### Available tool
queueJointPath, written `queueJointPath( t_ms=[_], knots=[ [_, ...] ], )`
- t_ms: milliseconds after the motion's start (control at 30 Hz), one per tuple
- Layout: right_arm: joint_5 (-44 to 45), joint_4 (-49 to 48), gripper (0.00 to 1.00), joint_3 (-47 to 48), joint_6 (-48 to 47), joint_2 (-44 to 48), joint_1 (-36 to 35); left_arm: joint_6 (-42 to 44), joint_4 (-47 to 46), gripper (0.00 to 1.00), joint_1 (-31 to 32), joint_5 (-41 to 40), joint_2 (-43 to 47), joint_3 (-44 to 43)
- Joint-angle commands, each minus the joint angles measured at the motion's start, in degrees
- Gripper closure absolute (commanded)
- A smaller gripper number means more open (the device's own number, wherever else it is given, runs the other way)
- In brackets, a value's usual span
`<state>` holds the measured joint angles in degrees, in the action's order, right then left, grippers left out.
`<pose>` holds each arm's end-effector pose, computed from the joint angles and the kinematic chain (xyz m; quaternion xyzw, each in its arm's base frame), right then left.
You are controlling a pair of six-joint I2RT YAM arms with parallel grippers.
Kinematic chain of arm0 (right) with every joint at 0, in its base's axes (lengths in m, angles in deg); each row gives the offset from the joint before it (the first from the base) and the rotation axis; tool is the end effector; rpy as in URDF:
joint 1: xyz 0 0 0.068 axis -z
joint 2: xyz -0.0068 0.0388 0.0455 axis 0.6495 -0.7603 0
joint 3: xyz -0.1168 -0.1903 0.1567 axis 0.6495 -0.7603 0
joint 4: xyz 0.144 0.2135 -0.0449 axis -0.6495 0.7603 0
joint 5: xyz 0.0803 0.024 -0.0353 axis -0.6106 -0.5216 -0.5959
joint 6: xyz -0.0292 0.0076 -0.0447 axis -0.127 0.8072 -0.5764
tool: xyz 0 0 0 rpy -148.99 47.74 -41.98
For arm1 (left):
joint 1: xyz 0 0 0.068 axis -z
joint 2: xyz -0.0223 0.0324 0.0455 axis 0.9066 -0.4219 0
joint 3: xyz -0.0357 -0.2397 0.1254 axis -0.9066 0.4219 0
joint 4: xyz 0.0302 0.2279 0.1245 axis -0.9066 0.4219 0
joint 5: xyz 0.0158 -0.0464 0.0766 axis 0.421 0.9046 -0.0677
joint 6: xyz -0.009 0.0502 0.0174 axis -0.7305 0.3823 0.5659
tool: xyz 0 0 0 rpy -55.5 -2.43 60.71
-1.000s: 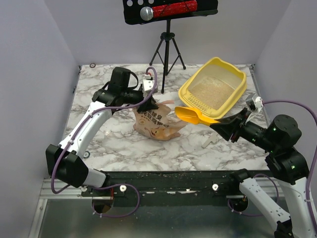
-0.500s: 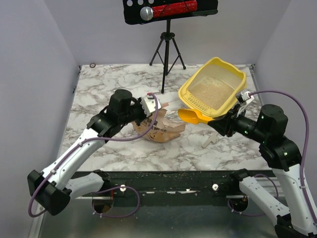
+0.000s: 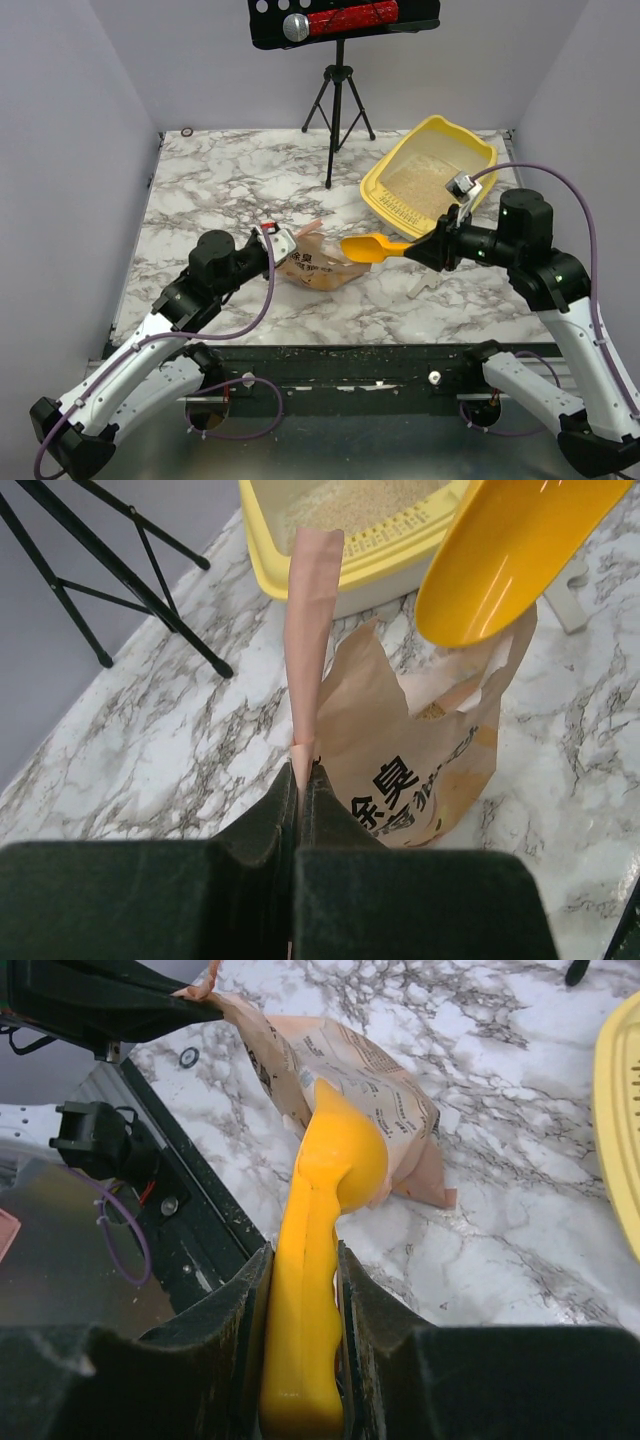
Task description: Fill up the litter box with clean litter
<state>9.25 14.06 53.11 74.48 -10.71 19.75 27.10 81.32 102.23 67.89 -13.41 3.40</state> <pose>0.1307 0.0712 0.3974 -0.2614 0.7782 0.3653 0.4389 0.1351 -0.1121 0.3225 0.4265 0.6478 -0.1797 0.6051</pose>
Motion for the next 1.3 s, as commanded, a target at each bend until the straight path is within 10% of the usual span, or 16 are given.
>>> queueJointPath(
  t_ms=[0, 1267],
  knots=[
    [-2.48, 1.80, 1.00, 2.16, -0.68, -1.73, -1.48, -2.13, -6.01, 1.00, 0.43, -0.93, 3.70, 3.41],
    [1.91, 4.53, 1.00, 11.30, -9.38, -13.51, -10.53, -4.24, -10.76, 1.00, 1.57, 3.11, 10.03, 7.37]
  ],
)
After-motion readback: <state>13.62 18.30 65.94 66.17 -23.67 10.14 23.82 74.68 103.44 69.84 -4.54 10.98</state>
